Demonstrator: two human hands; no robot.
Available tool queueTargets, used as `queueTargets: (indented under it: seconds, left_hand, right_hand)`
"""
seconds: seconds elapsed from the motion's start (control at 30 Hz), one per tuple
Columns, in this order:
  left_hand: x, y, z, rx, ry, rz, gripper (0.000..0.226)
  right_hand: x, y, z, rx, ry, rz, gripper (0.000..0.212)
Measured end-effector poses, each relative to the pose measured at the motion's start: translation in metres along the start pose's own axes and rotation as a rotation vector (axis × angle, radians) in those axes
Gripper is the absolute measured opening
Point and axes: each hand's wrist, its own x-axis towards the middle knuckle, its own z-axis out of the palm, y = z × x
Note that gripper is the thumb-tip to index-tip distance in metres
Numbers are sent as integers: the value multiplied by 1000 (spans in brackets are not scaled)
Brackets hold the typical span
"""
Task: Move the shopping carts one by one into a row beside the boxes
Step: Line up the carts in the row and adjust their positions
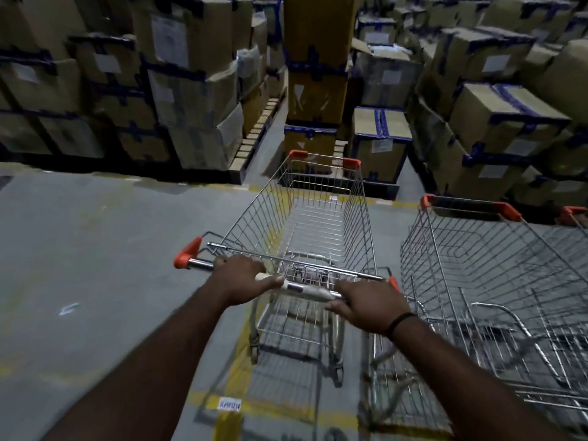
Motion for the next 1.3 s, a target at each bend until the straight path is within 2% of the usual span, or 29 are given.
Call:
queueTargets:
  seconds: [0.17,0.3,0.43,0.6,0.67,0.83,1.0,1.1,1.2,1.3]
  left_hand:
    - [31,-2,-1,-70,49,10,76]
    - [61,0,-2,-4,91,-76,82]
    - [93,5,-7,-1,48,-153,92]
    - [106,8,-8,-15,14,-172,80]
    - [102,8,-7,-41,-2,-154,71]
    - [77,11,-5,-63,5,-152,68]
    - [42,13,5,-70,8,-143,73]
    - [19,13,10,-82,18,-131,76]
    - [-6,18,13,-94,30,-123,72]
    - [-31,23,14,-107,30,-114,68]
  right_hand:
    - [37,24,-3,-9,3,18,73]
    - [71,34,-8,-40,83,60,64]
    - [100,47,-9,0,172,152,49]
    - [115,61,-9,23,159,166,49]
    - [112,62,-8,22,155,163,50]
    - [91,55,-2,11,135,163,63]
    - [56,39,4,7,135,154,57]
    - [35,28,8,19,151,164,62]
    - [15,19,12,25,154,170,67]
    - [-4,13,15,13,146,168,63]
